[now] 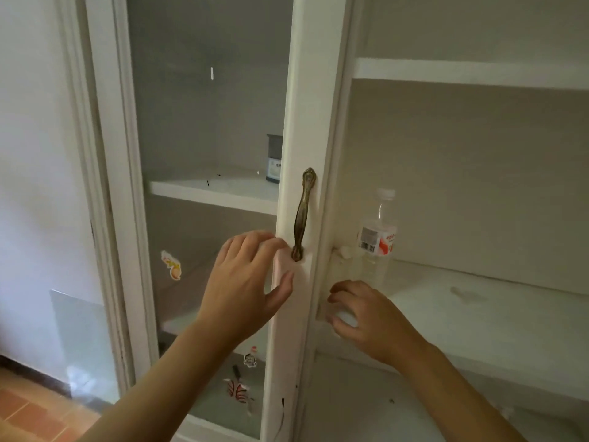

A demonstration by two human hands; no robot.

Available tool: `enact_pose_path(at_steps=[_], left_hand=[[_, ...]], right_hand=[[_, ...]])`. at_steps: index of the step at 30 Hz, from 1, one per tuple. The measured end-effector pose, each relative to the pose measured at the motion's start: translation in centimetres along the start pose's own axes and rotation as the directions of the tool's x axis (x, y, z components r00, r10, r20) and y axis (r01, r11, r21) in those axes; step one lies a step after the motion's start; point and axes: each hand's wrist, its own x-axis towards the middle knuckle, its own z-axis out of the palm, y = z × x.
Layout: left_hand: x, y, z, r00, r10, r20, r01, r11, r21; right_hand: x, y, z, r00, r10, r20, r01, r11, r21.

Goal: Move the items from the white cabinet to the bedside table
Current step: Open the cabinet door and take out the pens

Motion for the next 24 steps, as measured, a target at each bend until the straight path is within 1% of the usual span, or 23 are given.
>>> enact_pose_path(at_steps=[2,4,8,11,13,17,21,24], left_hand=[[0.4,-0.2,0.2,0.997,0.023,-0.068,-0.024,1.0,-0.018],[0.7,-0.3,0.4,0.994,0.028,-0.104,-0.03,0.999,-0.018],[1.2,-0.5,0.7,0.993,0.003,-0.122,-0.004,1.0,-0.011],[2.0,-0.2,0.6,0.99,-0.02,-0.142,0.022,1.0,0.01],[2.7,0.2,0.5,0.986,-0.036,-0.166,0.041,0.999,0.027],[4.2,1.3,0.2,0.978,-0.079,-0.195,0.094,0.993,0.069],[5.0,2.5,0.1,0.965,-0.116,-0.237,0.146,0.983,0.111],[5.0,2.9,0.4,0.962,-0.126,-0.241,0.164,0.976,0.143]], right_hand=[[0.3,-0.2,0.4,1.0,-0.001,-0.009,0.001,1.0,0.008],[0.5,-0.4,0.8,1.0,-0.002,-0.02,0.002,1.0,0.024],[0.4,-0.3,1.0,0.999,0.024,-0.022,-0.022,0.997,0.08],[0.6,-0.1,1.0,1.0,0.001,-0.006,0.0,0.995,0.101],[0.7,-0.1,1.1,1.0,-0.024,0.001,0.023,0.996,0.09],[0.7,0.1,1.4,0.997,-0.08,0.003,0.08,0.997,-0.005],[0.7,0.5,1.7,0.994,-0.113,-0.007,0.113,0.994,-0.003],[0.7,0.8,2.0,0.992,-0.127,-0.003,0.127,0.992,-0.022]])
